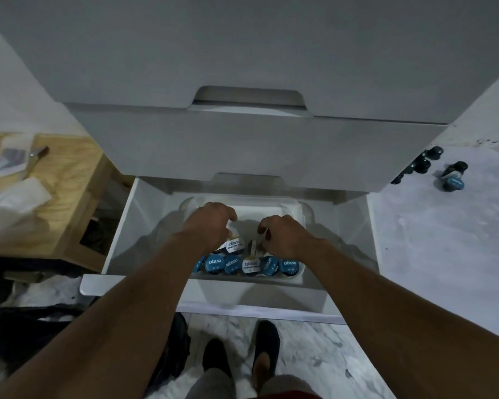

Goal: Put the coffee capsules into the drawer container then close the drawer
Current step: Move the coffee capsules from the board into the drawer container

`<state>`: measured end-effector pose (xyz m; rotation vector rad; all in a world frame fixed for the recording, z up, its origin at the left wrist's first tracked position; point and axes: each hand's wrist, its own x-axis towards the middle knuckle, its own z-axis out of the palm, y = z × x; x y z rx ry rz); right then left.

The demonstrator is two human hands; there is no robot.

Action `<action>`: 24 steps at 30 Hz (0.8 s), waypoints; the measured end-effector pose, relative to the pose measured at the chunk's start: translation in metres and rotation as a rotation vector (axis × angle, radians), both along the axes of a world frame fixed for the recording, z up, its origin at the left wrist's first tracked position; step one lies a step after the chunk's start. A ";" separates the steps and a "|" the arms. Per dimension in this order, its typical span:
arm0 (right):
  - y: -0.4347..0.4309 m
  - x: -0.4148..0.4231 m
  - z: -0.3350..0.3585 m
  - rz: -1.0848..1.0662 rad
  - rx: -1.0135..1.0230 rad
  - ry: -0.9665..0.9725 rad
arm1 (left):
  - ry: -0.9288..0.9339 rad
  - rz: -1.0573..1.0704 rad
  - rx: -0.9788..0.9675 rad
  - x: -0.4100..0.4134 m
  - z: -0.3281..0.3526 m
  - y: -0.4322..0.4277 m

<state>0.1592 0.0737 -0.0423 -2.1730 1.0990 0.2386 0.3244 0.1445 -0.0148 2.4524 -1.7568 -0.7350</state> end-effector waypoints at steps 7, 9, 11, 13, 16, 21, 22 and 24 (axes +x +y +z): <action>0.017 -0.028 0.025 -0.097 -0.189 -0.036 | -0.120 -0.053 -0.160 -0.024 0.027 0.022; 0.020 -0.037 0.038 -0.134 -0.288 -0.048 | -0.120 -0.069 -0.227 -0.035 0.037 0.022; 0.032 -0.059 0.057 -0.216 -0.396 -0.081 | -0.147 -0.145 -0.321 -0.056 0.052 0.026; 0.045 -0.084 0.073 -0.297 -0.504 -0.125 | -0.173 -0.234 -0.428 -0.081 0.065 0.028; 0.063 -0.127 0.090 -0.355 -0.591 -0.126 | -0.149 -0.305 -0.562 -0.122 0.077 0.030; 0.071 -0.197 0.098 -0.500 -0.633 -0.100 | -0.171 -0.466 -0.659 -0.186 0.081 0.019; 0.070 -0.210 0.097 -0.519 -0.648 -0.091 | -0.178 -0.488 -0.686 -0.197 0.080 0.013; 0.066 -0.232 0.096 -0.556 -0.675 -0.085 | -0.209 -0.532 -0.722 -0.220 0.077 0.001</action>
